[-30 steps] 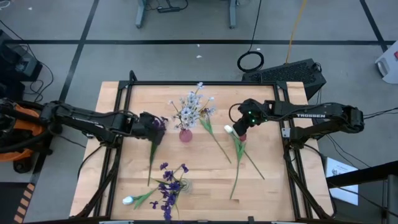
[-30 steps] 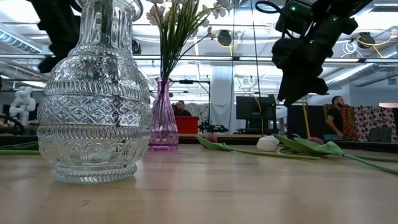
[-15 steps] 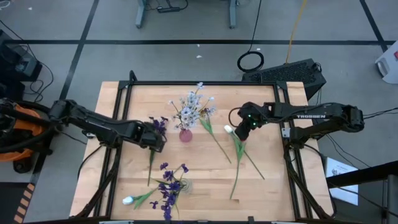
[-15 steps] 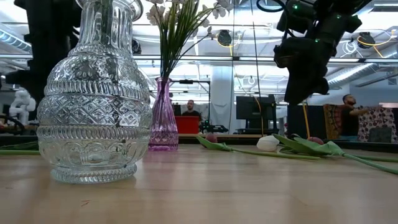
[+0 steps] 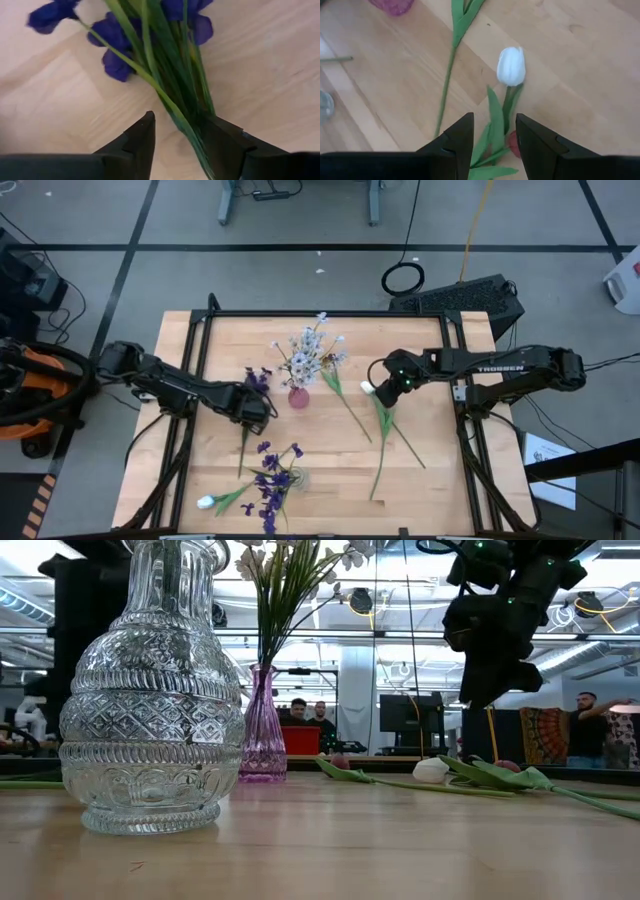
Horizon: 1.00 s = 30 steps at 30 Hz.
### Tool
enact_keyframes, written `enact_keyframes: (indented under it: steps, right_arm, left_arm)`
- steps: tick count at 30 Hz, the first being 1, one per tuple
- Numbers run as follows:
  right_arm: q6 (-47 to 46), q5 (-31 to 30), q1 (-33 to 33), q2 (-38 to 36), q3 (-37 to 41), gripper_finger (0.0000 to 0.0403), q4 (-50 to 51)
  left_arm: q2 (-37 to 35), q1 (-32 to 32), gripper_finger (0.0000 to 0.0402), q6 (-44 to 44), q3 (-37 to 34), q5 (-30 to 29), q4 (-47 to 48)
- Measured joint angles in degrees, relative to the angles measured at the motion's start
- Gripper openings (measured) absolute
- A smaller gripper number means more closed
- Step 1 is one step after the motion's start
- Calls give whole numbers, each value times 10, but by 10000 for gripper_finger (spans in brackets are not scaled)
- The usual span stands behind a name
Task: Sort flowers into vase by color
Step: Put the purple flowers into the transparent vase
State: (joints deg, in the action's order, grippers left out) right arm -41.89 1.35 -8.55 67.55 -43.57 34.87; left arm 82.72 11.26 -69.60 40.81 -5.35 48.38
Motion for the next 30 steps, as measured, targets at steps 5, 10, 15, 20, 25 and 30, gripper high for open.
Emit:
enact_keyframes:
  steps: [5, 10, 15, 20, 25, 30]
  right_arm:
    - [-44, -28, 16, 0, 0, 136, -14]
    - [-93, -55, 36, 0, 0, 136, -15]
    - [-138, -56, 68, 0, 0, 136, -14]
    - [-157, -58, 108, 0, 0, 136, -7]
    - [-182, -72, 142, 0, 0, 136, 14]
    - [-187, -106, 171, 0, 0, 136, 13]
  left_arm:
    - [8, 0, 98, 28, -29, -11, -74]
    - [-8, 16, 14, 41, -41, -21, -85]
    - [-76, 48, 7, 42, -41, -51, -81]
    - [-180, 105, 5, -26, -41, -94, -67]
    - [-283, 206, 3, -153, -40, -212, -24]
    - [-344, 315, 1, -234, -40, -398, -18]
